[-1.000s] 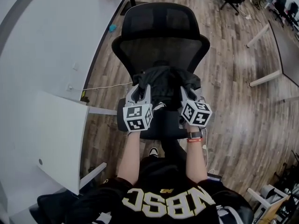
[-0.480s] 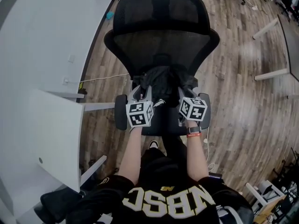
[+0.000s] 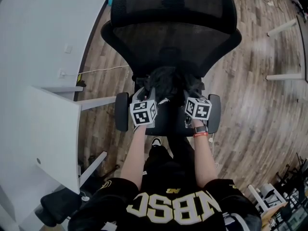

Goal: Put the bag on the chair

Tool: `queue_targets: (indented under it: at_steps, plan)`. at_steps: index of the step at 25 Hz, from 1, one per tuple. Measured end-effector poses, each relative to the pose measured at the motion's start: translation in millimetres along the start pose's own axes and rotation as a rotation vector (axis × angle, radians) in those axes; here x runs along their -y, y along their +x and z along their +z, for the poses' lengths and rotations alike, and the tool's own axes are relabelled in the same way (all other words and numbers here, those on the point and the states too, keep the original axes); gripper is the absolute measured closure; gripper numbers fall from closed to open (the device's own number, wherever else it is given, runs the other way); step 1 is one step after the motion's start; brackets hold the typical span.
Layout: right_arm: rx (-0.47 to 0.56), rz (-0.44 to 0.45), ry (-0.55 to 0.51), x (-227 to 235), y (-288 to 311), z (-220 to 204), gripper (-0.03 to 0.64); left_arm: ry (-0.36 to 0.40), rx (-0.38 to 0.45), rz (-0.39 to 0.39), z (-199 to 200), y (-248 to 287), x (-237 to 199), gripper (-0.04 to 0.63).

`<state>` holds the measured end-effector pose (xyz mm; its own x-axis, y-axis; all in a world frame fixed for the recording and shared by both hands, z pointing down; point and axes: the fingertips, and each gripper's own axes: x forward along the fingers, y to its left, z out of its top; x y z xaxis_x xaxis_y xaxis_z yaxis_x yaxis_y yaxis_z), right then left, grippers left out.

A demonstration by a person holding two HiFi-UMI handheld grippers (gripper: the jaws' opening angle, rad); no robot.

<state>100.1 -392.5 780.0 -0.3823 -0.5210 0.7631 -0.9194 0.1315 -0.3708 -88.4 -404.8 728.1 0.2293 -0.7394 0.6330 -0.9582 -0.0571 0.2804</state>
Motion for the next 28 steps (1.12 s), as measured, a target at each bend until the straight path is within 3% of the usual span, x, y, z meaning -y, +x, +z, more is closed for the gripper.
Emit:
queue_targets:
  at_steps: [12,17,20,23,28]
  plan:
    - [-0.165,-0.097,0.022,56,64,-47,0.529,-0.087,-0.21,0.112,-83,65,-60,0.458]
    - [-0.167,-0.174,0.064,86,83,-62,0.509,-0.082,-0.277,0.11,-115,91,-72,0.379]
    - [-0.129,-0.149,0.094,92,89,-55,0.41,-0.107,-0.286,0.097,-123,101,-74,0.239]
    - [-0.11,-0.142,0.095,93,90,-53,0.303,-0.108,-0.256,0.117,-121,97,-79,0.212]
    - [-0.068,-0.198,0.063,100,75,-52,0.213,-0.146,-0.211,0.13,-116,83,-82,0.198]
